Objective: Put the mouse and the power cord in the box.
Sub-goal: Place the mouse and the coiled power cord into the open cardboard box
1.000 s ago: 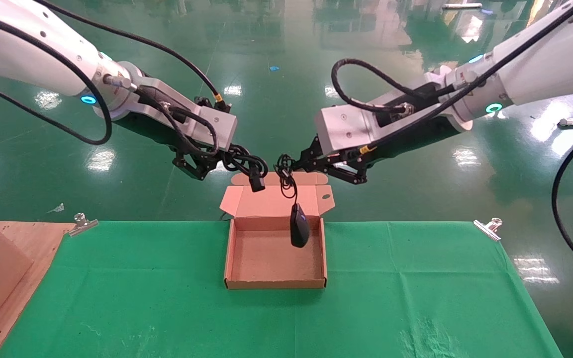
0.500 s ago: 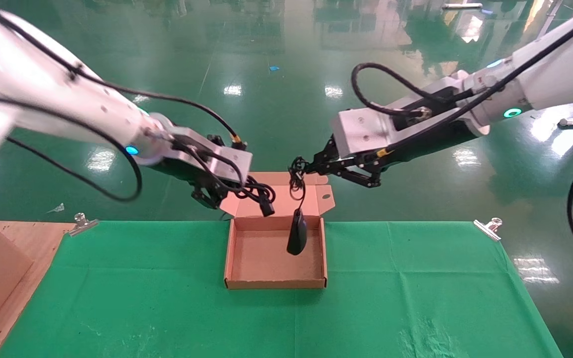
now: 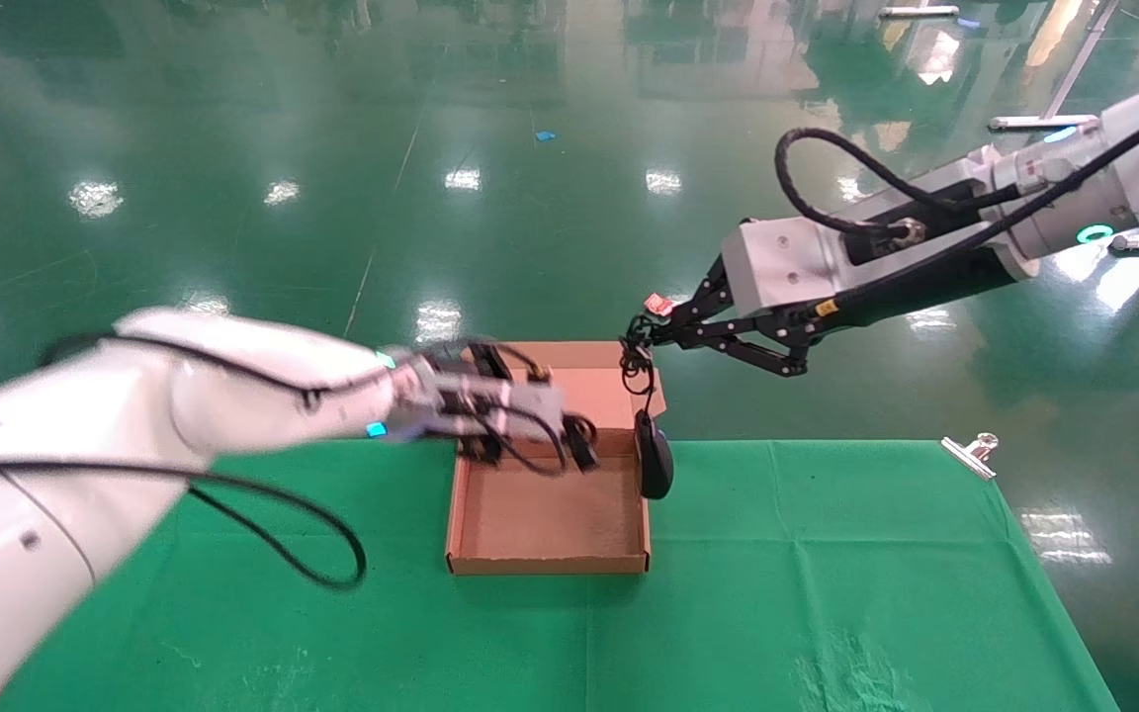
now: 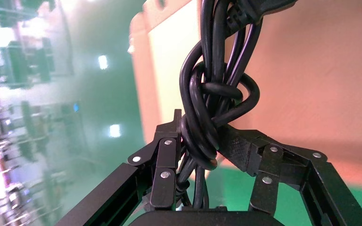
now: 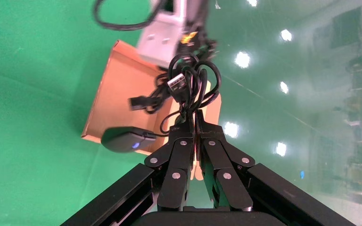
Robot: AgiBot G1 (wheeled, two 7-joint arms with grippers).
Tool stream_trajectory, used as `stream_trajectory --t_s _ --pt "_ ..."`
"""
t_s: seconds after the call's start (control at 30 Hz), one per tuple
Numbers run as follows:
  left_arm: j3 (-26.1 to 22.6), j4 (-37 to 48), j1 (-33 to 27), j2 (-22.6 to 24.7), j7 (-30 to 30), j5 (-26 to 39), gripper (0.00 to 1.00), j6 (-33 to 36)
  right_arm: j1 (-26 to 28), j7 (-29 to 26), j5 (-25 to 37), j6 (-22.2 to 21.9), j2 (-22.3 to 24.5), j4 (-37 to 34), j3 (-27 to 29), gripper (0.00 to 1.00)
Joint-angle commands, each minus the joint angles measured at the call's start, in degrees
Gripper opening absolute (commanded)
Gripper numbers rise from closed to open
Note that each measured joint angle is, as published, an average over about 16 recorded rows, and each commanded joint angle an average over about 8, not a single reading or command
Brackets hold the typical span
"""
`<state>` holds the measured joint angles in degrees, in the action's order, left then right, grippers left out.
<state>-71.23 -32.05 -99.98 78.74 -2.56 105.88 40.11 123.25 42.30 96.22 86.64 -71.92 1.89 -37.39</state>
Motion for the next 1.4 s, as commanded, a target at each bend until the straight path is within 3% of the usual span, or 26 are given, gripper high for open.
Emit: stream_trajectory --t_s 0.03,0.4,0.47,0.53,0.7,0.8,1.4 --pt "-1.54 -1.28 1.61 0.02 -2.08 -0.16 0.0 -1.86 -0.18 0.44 -0.02 0.07 0.38 -0.21 0.02 0.0" --pt "-6.78 -2.04 4.63 -0.21 -6.99 -2.44 0.0 -5.2 -1.25 1.63 0.13 -0.94 1.05 -1.03 -0.09 0.0" --pt "-7.15 -2.31 4.5 -0.25 -7.21 -3.4 0.06 -5.07 -1.4 1.78 0.2 -1.08 1.07 -1.12 -0.13 0.0" --pt "-7.49 -2.63 4.34 -0.28 -7.02 -4.33 0.19 -5.01 -1.56 1.92 0.26 -1.19 1.05 -1.2 -0.17 0.0" --pt "-8.43 -2.71 4.05 -0.31 -5.97 -6.15 0.79 -5.2 -1.92 2.13 0.3 -1.37 0.8 -1.38 -0.2 0.0" --pt "-8.95 -2.46 3.9 -0.32 -5.47 -7.1 0.99 -5.37 -2.14 2.2 0.22 -1.37 0.53 -1.45 -0.14 0.0" --pt "-11.74 -1.54 3.18 -0.3 -3.9 -11.07 1.0 -6.36 -2.61 1.96 -0.15 -1.01 -1.68 -1.51 0.1 0.0"
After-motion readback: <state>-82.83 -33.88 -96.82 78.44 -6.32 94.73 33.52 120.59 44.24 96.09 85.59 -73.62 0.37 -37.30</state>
